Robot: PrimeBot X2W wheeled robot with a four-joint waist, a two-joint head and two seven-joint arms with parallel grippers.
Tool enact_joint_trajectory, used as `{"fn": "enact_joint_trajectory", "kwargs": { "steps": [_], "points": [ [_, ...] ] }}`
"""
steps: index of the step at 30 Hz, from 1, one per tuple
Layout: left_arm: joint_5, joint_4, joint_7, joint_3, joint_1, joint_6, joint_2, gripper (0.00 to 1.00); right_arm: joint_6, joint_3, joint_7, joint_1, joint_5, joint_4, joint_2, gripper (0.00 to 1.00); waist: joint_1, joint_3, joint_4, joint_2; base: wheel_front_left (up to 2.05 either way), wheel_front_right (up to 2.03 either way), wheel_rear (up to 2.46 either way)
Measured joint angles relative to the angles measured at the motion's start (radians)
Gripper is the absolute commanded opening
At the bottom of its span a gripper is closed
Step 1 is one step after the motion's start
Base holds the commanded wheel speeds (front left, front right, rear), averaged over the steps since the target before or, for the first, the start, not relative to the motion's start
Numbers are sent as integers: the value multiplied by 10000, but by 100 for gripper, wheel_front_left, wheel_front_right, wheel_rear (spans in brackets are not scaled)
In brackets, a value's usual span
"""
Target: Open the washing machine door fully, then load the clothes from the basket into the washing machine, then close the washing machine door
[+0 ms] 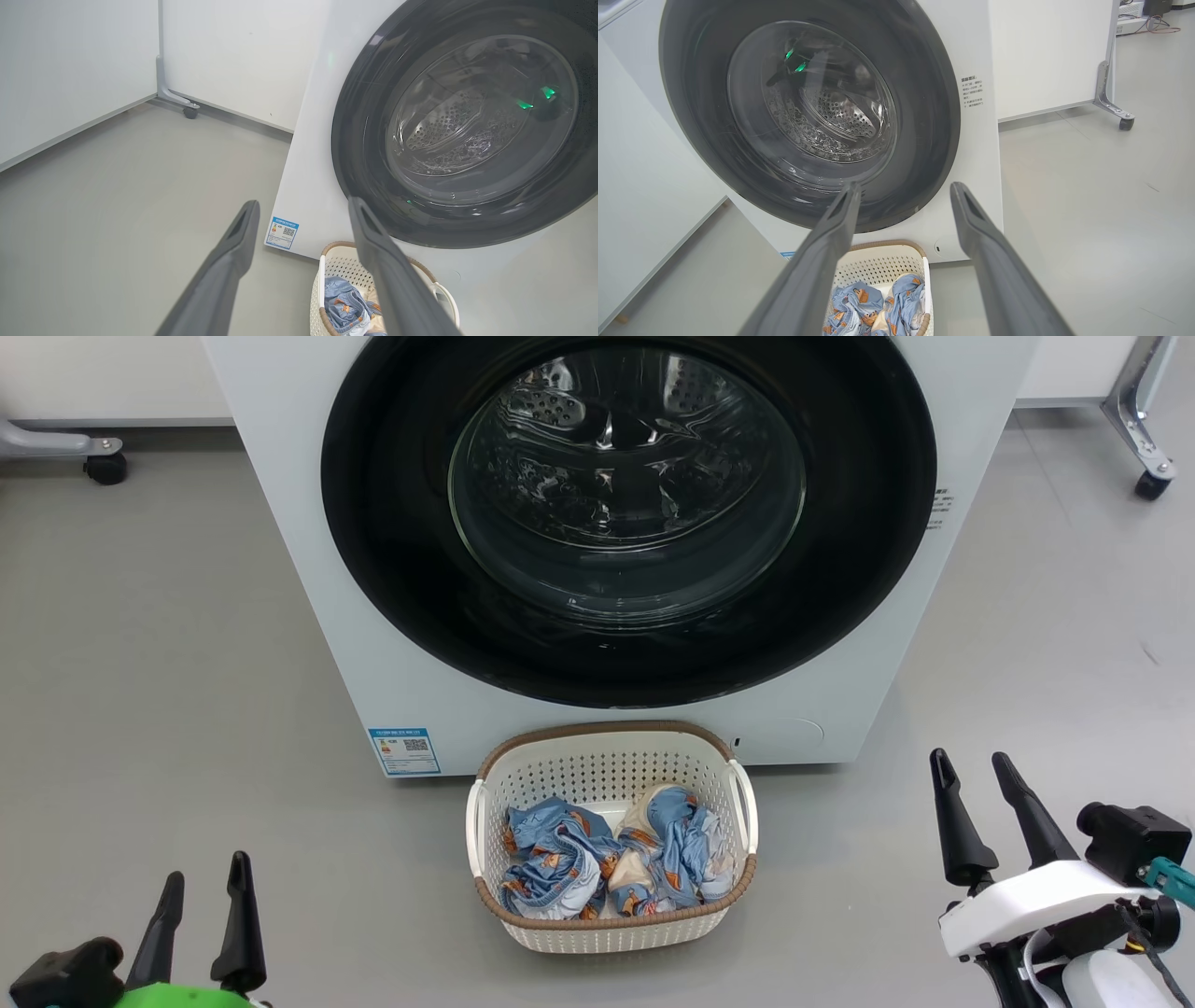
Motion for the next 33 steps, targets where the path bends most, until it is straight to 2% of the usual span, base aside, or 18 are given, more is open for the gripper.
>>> {"fn": "enact_joint_trajectory", "kwargs": {
  "steps": [14, 25, 33],
  "points": [
    [2343, -357, -424, 307, 360, 0, 6, 100, -81, 59, -416, 214, -1912, -17, -146, 100, 0, -6, 44, 0, 0, 0, 0],
    [3952, -477, -734, 577, 656, -2, 6, 100, -153, -213, -763, 394, -3018, 82, 88, 100, 0, 46, 64, 0, 0, 0, 0],
    [4115, -483, -734, 686, 661, -2, -23, 100, -153, -637, -780, 582, -3166, 318, 109, 100, 0, 77, 61, 0, 0, 0, 0]
  ]
}}
